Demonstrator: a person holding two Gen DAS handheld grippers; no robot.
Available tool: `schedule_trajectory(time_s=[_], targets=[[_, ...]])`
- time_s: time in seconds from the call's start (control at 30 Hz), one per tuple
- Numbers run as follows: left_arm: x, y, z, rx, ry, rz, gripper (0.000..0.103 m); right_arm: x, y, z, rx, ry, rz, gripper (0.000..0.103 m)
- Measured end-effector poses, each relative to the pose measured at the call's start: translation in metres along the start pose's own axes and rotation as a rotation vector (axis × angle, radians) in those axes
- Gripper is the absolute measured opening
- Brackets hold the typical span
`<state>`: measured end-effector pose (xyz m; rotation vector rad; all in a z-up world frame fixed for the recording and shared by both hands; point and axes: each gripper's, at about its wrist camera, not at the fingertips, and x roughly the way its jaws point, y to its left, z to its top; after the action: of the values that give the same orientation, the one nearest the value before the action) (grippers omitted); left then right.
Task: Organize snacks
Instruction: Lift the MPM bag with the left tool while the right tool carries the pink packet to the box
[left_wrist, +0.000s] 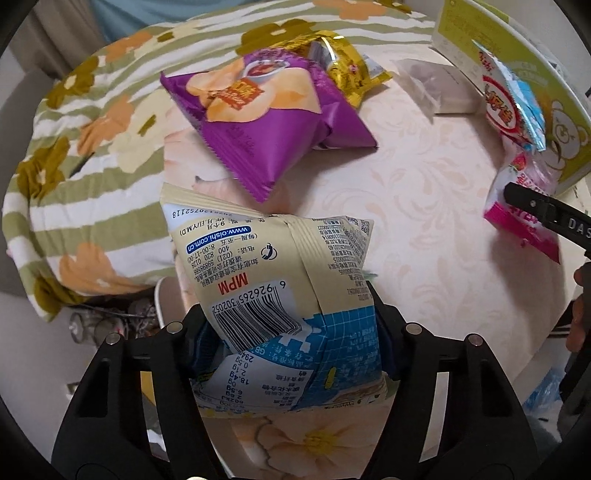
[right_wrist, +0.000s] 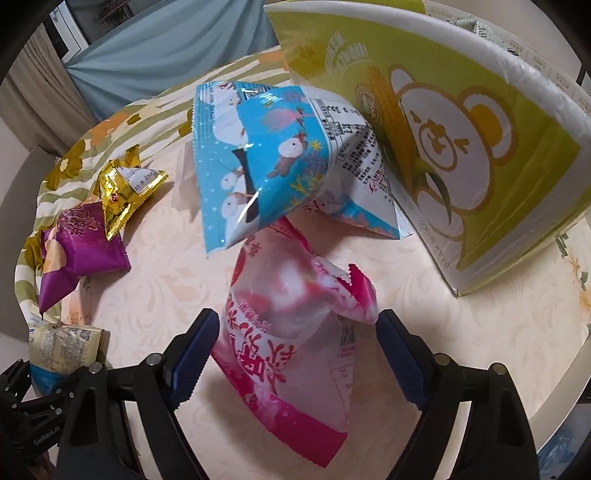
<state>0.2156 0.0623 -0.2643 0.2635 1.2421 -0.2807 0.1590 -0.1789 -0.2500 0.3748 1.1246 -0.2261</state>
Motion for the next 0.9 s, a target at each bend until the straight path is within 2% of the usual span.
schedule_trajectory(time_s=[0.17,0.27,0.33,0.5,0.9], targets=[[-0.004,-0.010,-0.004,-0.014,0.006,-0.037,0.063,0.002,0.003,0.000,-0.040,0.005,0.018,0.073],[-0.005,-0.014,-0.007,-0.030,0.010,-0.050,0.063,0.004,0.008,0.001,-0.070,0.008,0.020,0.066],[-0.006,-0.017,-0.009,-0.042,0.011,-0.055,0.062,0.004,0.012,0.000,-0.099,0.009,0.018,0.057],[-0.014,-0.019,-0.013,-0.076,0.011,-0.071,0.062,0.002,0.021,-0.004,-0.137,0.013,0.044,0.049],[-0.043,-0.010,-0.013,-0.156,-0.031,-0.090,0.062,-0.014,0.038,-0.014,-0.222,0.050,0.136,0.045]])
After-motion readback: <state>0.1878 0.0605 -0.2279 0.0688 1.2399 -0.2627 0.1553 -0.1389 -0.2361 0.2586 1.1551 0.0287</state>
